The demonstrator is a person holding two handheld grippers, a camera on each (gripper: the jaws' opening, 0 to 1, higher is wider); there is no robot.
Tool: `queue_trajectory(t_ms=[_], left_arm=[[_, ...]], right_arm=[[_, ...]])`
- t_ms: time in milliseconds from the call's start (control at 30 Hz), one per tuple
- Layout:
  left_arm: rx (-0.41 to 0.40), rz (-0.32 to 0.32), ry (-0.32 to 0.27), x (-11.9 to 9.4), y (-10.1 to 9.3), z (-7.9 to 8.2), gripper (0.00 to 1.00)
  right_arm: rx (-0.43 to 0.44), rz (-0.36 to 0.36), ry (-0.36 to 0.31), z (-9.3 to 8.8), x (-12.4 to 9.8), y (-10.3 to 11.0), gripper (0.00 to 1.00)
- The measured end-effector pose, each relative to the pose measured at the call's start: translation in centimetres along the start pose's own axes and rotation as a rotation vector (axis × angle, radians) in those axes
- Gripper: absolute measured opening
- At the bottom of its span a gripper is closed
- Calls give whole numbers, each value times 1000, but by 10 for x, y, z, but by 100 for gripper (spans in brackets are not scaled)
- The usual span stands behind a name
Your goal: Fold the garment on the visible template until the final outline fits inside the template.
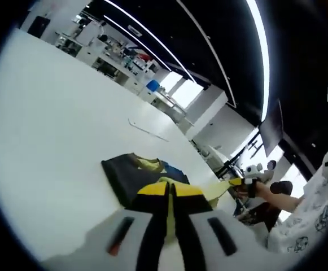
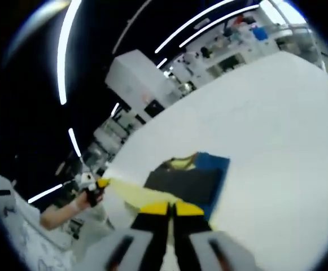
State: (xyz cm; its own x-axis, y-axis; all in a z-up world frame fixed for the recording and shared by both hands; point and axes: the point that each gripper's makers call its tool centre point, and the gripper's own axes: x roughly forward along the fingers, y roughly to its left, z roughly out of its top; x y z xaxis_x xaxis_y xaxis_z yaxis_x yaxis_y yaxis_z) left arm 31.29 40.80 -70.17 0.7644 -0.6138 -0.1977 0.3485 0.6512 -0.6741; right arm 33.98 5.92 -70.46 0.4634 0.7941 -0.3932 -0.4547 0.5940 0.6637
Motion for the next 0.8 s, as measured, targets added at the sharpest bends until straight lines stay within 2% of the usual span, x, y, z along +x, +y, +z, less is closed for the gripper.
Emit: queue_trajectory(t_ms=[67, 167, 300, 500, 667, 800], left_arm=[[0, 6, -5, 8, 5, 7, 0], [21, 43, 20, 20, 22, 12, 0], [-24, 87, 9, 37, 42, 19, 0], [-43, 134, 17, 56, 60, 22, 0], [-86, 162, -3, 67, 78, 30, 0], [-121, 207, 2, 77, 92, 26, 0]], right_arm=[[-3, 1, -10, 10, 6, -6, 0], [-11, -7, -15, 22, 17, -17, 0], [-15, -23, -14, 38, 34, -33, 0], [-7, -42, -13, 56, 56, -52, 0], [20, -57, -22, 64, 76, -69, 0], [50, -85, -9, 61, 89, -86, 0]])
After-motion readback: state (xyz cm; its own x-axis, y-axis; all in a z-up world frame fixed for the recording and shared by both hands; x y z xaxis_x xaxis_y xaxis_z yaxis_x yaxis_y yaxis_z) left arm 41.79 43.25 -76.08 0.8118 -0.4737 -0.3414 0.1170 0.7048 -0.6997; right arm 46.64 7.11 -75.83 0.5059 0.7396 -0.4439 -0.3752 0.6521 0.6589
